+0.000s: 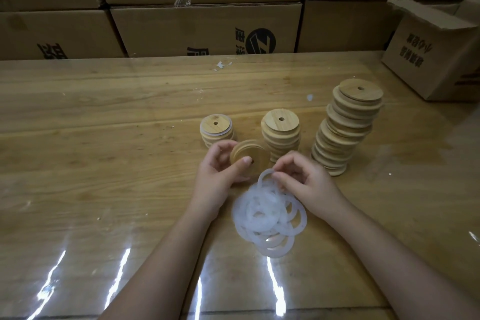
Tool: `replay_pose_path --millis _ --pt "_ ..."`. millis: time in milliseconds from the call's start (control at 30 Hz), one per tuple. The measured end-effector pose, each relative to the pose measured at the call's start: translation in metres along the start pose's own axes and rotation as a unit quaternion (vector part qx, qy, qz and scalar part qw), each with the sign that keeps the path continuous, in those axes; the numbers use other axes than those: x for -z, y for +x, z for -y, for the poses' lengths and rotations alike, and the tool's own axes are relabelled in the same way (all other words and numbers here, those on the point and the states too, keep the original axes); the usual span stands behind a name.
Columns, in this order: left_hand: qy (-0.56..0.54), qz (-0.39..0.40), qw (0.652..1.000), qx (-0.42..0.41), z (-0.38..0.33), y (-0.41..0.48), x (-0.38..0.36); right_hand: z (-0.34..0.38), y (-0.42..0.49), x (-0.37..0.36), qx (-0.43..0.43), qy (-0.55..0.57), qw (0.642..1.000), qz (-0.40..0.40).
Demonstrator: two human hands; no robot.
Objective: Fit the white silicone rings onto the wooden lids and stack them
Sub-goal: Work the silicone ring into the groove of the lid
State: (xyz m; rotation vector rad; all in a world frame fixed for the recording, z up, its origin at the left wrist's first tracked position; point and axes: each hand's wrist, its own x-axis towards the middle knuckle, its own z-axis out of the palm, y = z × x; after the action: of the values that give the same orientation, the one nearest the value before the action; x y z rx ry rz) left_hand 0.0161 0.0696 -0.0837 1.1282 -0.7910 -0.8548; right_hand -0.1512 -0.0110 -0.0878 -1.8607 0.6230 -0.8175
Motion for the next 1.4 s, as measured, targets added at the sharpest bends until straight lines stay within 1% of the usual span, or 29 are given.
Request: replay_pose_path --millis 167,333,467,567,667,800,967,1400 --pt "0.121 0.031 0.992 -0.027 0.0037 -0.0032 -0.0036 -0.0001 -0.0002 0.0010 0.031 -0.011 0.999 -0.029" --pt "0.199 0.056 0.977 -0.059 0.0043 -0.0045 -0.0051 0.0004 -0.0006 0.0001 0.052 -0.020 0.996 -0.070" --pt "0.160 0.043 0.984 -0.059 0.0041 -0.0061 -0.0075 0.0037 0.0005 -0.0029 0.107 -0.075 0.986 -0.107" --pt "0.153 0.050 0.985 -0.067 0.0053 -0.0059 -0.0074 0.0050 0.0008 -0.0036 0.105 -0.101 0.983 -0.111" --pt "0.178 0.063 0.979 -0.083 0.0045 -0.0062 -0.0085 0.0045 0.0010 -0.0027 0.106 -0.107 0.982 -0.111" --pt "0.180 0.068 0.976 -0.104 0.0027 -0.0078 -0.0088 0.0038 0.0020 -0.0025 0.117 -0.107 0.979 -0.126" --pt "0.212 0.052 0.969 -0.116 0.0076 -0.0073 -0.0085 0.0018 0.0027 -0.0015 0.121 -0.107 0.977 -0.136" --pt "0.224 0.019 0.968 -0.115 0.0076 -0.0057 -0.0090 -0.0002 0.0038 -0.0005 0.111 -0.102 0.979 -0.138"
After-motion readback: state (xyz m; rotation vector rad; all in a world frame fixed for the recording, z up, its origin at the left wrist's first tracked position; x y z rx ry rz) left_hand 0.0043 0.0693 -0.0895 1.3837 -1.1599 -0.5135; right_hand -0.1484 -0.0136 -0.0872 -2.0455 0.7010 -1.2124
